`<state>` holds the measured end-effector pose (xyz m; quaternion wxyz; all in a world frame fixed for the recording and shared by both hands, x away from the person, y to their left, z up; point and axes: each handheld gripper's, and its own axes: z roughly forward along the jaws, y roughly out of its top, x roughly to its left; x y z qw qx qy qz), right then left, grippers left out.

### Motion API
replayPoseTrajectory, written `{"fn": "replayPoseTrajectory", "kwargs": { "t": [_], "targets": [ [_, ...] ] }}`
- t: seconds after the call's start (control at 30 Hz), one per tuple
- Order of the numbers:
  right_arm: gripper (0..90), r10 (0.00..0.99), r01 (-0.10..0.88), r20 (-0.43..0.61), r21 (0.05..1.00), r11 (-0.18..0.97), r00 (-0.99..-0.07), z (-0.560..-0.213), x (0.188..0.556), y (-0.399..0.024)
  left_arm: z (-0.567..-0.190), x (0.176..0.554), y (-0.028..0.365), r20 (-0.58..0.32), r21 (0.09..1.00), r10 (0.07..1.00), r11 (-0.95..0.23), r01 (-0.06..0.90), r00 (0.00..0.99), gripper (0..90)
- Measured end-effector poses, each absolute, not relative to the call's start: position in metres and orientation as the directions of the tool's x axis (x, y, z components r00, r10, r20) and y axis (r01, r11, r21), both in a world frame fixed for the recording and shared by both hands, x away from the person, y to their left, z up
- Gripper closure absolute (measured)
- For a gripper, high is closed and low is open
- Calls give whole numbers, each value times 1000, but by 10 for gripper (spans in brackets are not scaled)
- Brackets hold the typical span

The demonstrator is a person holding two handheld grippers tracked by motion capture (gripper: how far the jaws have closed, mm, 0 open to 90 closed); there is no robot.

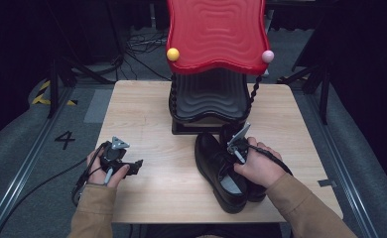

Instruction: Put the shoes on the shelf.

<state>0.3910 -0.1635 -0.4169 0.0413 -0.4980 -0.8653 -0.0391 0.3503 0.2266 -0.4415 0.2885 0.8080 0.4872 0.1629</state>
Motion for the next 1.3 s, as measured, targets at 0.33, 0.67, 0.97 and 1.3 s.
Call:
{"fn": "replayPoseTrajectory", "kwargs": {
  "t": [0.33,0.67,0.97,1.3],
  "targets": [
    [823,887,904,180,33,426,-425,-405,390,-174,-440,353,229,-30,636,883,-346,690,469,198],
    [823,845,874,236,45,484,-480,-359,370,-180,-437,350,233,-34,644,890,-329,691,456,198],
    [822,830,861,240,61,505,-504,-312,356,-190,-435,349,235,-33,645,889,-330,689,457,199],
    [820,809,844,253,64,533,-530,-266,347,-197,-434,348,236,-35,653,890,-324,685,454,199]
  ]
}}
